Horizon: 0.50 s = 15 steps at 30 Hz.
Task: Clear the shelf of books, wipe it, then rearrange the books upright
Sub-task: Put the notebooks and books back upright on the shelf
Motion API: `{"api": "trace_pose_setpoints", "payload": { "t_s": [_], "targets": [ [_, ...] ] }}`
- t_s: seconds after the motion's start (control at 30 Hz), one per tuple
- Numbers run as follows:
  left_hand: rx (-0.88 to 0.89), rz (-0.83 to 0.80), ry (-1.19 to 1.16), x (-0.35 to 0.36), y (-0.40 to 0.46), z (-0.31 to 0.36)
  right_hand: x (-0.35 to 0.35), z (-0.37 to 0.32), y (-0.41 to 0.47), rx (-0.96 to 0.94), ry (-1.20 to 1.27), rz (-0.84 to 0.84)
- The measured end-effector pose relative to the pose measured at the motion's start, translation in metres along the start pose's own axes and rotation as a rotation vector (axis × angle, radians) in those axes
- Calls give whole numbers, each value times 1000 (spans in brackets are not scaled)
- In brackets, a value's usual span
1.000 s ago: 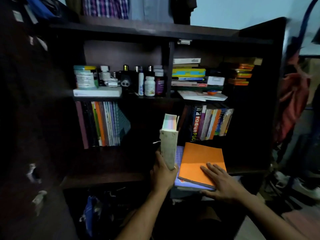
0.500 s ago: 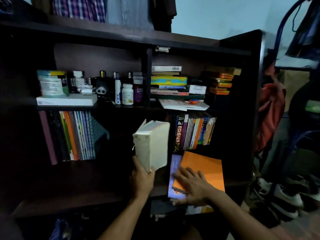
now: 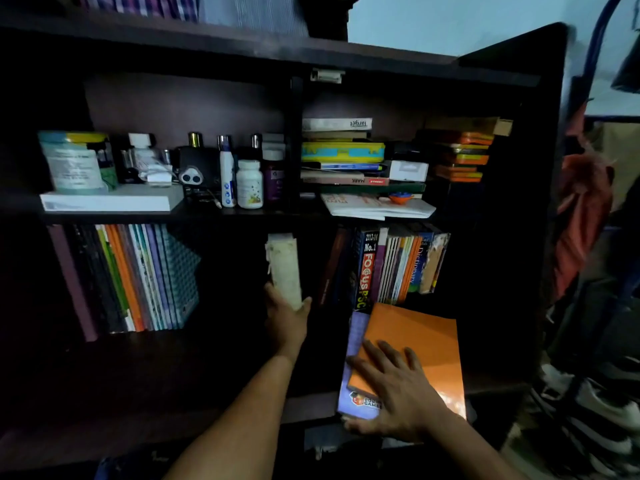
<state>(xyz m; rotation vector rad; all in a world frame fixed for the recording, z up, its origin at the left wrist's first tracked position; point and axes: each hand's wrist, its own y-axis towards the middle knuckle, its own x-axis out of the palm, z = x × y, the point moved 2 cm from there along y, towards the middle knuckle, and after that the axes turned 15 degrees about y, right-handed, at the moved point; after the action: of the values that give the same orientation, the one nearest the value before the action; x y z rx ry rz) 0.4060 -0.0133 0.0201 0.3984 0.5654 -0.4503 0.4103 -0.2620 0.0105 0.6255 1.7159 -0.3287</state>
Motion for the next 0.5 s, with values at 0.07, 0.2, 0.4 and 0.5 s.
{"api": "trace_pose_setpoints", "payload": {
  "t_s": [0.07, 0.2, 0.4, 0.5],
  "targets": [
    [23, -104, 3, 17, 10, 13, 3, 1, 0, -9, 0, 10],
    [160, -238, 52, 43, 21, 25, 2, 1, 2, 3, -10, 7],
    [224, -213, 147, 49, 39, 11, 1, -1, 1, 14, 2, 8],
    [198, -182, 308, 44, 41, 14, -2, -1, 1, 36, -6, -34]
  ]
}}
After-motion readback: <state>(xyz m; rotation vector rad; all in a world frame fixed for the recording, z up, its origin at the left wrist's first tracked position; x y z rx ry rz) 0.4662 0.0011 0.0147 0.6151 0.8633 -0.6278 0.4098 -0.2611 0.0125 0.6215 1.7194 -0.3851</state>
